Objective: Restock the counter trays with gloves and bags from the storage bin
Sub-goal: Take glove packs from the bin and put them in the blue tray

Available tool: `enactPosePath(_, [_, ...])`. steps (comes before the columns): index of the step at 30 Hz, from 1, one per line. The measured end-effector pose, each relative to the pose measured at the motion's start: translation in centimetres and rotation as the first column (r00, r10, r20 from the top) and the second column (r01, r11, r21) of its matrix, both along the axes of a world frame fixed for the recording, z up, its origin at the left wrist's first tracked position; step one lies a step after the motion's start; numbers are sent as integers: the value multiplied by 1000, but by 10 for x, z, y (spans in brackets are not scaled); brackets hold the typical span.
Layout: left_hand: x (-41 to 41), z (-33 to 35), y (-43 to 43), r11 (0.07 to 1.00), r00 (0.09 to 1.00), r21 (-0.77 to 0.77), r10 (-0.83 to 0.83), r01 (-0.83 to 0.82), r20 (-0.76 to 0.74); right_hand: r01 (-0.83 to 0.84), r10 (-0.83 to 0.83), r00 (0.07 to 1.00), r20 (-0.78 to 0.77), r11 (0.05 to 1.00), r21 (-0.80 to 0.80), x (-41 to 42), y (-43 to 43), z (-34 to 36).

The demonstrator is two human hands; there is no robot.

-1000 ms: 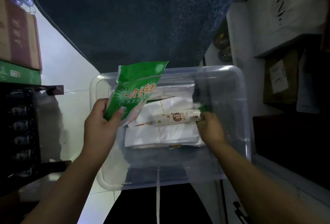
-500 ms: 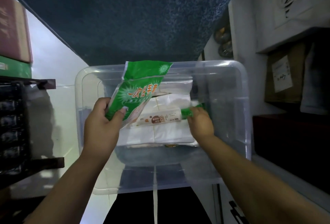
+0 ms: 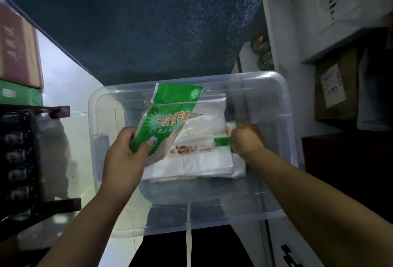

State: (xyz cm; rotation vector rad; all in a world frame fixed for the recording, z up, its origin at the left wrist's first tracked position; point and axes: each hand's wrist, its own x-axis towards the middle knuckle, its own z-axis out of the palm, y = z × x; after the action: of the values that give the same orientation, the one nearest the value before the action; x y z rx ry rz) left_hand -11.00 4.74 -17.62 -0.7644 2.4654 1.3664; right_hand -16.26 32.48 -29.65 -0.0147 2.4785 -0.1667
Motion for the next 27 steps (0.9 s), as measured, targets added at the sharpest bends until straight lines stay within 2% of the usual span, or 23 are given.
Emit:
enactPosePath(2, [-2,10,2,1000,1000,6,-20,20,-2,-90,88,995,-37,995,-35,4,4,22])
enactPosePath(4, [-5,23,3,999,999,19,-34,35,-18,-179,171,972,-161,983,-34,6,7,50])
enactPosePath(9, [-12,63,2,993,992,12,-113,113,-49,-199,183,934,-307,980,-23,12,8,143])
enactPosePath(11, [-14,81,0,991,989,7,-134,134,-68,-276,258,885,-387,961,11,10,4,187])
enactPosePath(16, [-27,129,-4,977,965,-34,-211,209,-158,-501,446,766,-463,865,5,9,-20,289])
enactPosePath(22, [-44,167,7,900,895,82,-409,428,-177,-490,406,704,-583,872,16,8,-59,344])
enactPosePath(27, [-40,168,15,807,814,123,-560,578,-157,-375,257,749,-611,924,-71,10,-72,351])
